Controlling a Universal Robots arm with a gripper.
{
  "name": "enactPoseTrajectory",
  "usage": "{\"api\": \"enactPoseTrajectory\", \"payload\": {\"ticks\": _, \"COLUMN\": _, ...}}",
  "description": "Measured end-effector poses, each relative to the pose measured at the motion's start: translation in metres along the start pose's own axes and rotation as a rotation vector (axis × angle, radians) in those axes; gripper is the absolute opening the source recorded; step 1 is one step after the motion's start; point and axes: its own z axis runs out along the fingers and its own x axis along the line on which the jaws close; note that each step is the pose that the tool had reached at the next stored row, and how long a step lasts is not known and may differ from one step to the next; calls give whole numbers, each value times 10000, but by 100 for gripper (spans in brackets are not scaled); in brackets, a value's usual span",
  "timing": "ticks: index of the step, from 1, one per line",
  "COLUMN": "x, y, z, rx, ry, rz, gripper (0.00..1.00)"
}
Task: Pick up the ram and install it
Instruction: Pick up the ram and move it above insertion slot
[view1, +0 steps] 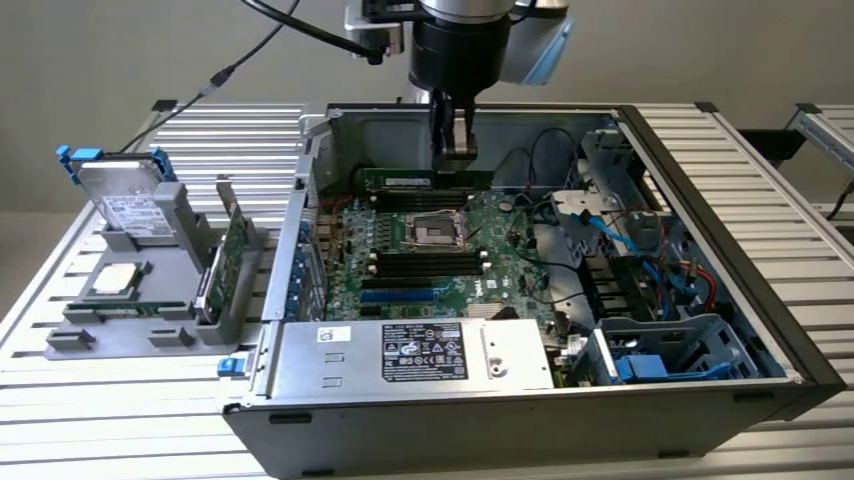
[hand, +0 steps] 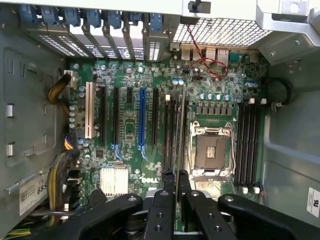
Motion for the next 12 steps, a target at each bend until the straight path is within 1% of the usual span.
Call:
{"api": "enactPoseTrajectory", "payload": {"ticks": 9, "x": -193, "y": -37, "z": 99, "rx": 2, "ry": -1, "rz": 31, "gripper": 14}}
{"api": "enactPoseTrajectory", "payload": {"ticks": 12, "x": -209, "y": -38, "z": 101, "rx": 2, "ry": 0, "rz": 38, "gripper": 14}}
